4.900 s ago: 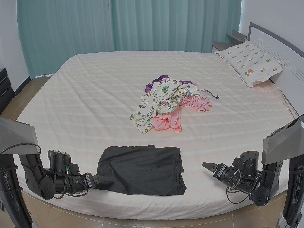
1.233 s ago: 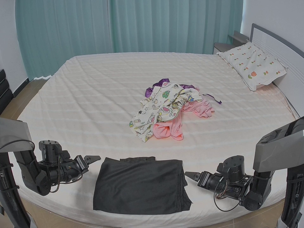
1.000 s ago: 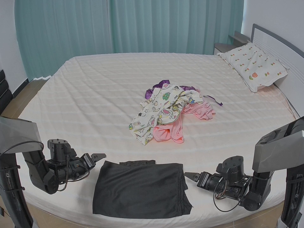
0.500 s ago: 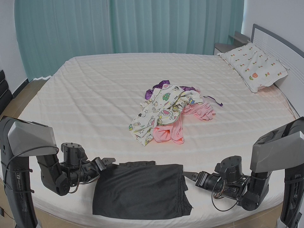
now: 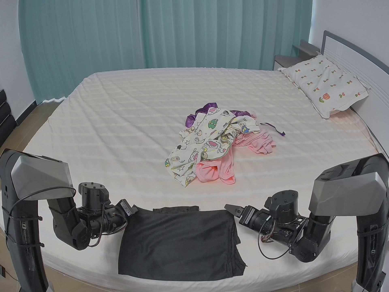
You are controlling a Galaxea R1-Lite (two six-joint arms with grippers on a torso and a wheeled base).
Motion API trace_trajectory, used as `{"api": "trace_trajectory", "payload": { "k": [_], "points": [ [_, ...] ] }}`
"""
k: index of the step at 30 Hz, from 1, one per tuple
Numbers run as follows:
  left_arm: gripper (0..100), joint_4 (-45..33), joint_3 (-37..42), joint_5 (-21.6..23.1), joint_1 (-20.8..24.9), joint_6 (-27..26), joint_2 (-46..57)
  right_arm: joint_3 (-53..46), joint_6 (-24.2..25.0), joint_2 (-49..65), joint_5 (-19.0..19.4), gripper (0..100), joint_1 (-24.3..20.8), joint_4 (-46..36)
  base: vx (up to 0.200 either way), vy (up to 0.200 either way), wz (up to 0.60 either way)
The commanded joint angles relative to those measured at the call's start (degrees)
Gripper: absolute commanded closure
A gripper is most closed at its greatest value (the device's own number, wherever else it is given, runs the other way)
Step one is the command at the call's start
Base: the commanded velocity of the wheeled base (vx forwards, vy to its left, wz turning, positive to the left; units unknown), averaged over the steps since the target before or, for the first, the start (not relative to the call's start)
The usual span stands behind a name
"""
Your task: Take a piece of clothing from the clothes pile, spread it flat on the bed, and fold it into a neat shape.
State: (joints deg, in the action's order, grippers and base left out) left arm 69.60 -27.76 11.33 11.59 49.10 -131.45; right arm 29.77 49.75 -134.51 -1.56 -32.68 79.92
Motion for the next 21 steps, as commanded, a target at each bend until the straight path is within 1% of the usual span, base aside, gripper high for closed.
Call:
{"api": "trace_trajectory", "payload": {
  "k": [1,4,5,8,11,12,21],
  "points": [
    [100,0.0,0.2,-0.1,0.0,0.4,0.1,5.0,0.0,-5.0,-0.8,0,-0.2,0.1,0.000,0.000,0.00],
    [100,0.0,0.2,-0.1,0.0,0.9,0.1,7.0,0.0,-5.9,-0.9,0,-0.6,-0.3,0.000,0.000,0.00],
    [100,0.0,0.2,-0.1,0.0,2.1,0.2,7.8,-0.1,-6.6,-1.0,0,-0.3,-0.1,0.000,0.000,0.00],
    [100,0.0,0.1,-0.1,0.0,3.5,0.5,9.3,-0.1,-7.1,-0.9,0,0.5,-0.4,0.000,0.000,0.00],
    [100,0.0,0.1,-0.1,0.0,3.7,0.6,10.0,-0.1,-7.7,-1.0,0,0.7,-0.4,0.000,0.000,0.00],
    [100,0.0,0.1,-0.1,0.0,3.7,0.6,10.0,-0.1,-7.8,-1.0,100,0.7,-0.4,0.000,0.000,0.00],
    [100,0.0,0.2,-0.1,0.0,3.7,0.6,10.0,0.0,-7.9,-1.0,100,1.1,-0.3,0.000,0.000,0.00]
  ]
}}
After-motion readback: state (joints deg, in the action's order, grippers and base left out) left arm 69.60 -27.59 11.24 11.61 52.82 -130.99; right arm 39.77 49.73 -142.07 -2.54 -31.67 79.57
